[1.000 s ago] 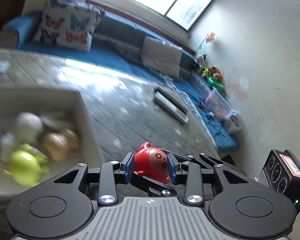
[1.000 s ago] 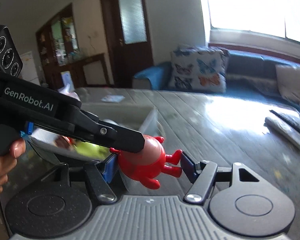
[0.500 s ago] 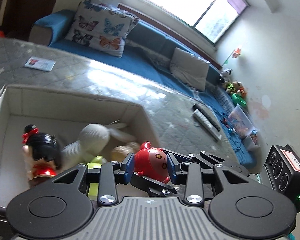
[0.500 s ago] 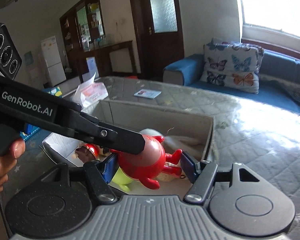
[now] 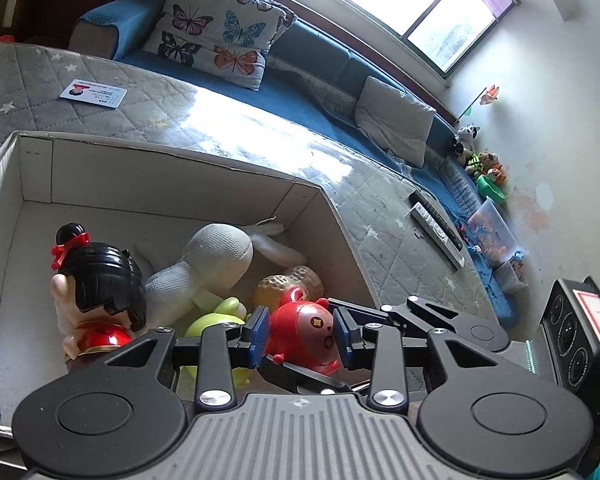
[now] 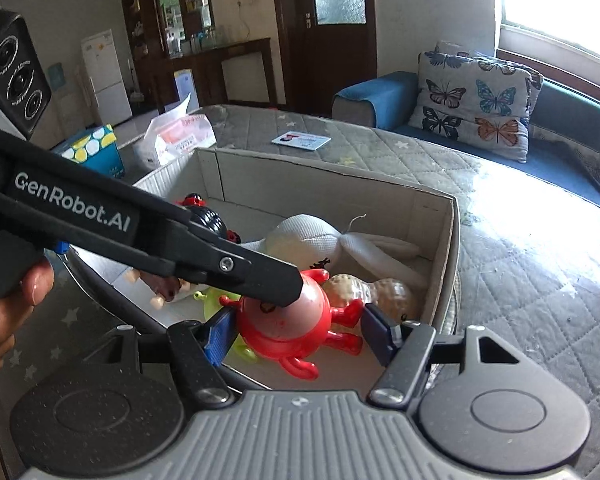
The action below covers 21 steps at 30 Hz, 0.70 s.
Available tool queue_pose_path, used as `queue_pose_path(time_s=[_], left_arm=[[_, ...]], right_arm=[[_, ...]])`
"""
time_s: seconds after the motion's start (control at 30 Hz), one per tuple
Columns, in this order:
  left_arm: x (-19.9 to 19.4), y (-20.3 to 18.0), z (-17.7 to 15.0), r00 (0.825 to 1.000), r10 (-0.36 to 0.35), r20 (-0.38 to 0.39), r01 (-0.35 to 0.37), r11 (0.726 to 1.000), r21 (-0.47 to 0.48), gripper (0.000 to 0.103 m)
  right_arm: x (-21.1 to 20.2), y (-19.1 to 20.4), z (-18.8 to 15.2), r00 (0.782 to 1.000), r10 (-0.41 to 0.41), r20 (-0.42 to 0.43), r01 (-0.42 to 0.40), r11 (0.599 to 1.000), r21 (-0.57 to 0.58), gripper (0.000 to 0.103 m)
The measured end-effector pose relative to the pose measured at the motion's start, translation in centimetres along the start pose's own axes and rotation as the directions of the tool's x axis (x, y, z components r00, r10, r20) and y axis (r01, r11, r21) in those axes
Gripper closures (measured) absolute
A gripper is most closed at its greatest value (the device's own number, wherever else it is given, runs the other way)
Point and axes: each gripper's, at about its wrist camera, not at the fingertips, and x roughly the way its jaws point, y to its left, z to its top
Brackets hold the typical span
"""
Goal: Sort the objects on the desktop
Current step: 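Lower the red toy into the box and open the left gripper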
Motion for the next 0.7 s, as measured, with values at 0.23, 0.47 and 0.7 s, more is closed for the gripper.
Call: queue_pose_path(time_s=[0.23,0.47,0.7], left_arm=[[0.2,0.1,0.1,1.0,0.015,-0.017,-0.015,1.0,0.003,0.067],[0.5,-0.1,-0.1,0.999,0.037,-0.029,-0.037,0.999,0.018,0.067],[-1.2,-1.1,-0.5,0.996,0.084,0.015,-0.085,0.994,0.065,0.066]], right_arm=[[0.2,0.1,0.3,1.0,0.002,-0.007,-0.002,1.0,-0.012,0.034],[-0.5,0.1,0.2,1.0,0.002,0.013,-0.002,1.0,-0.016,0.034],[-2.7,0.6,-0.3,0.997,0.004,0.073,-0.003,1.0,-0.012,0.025]])
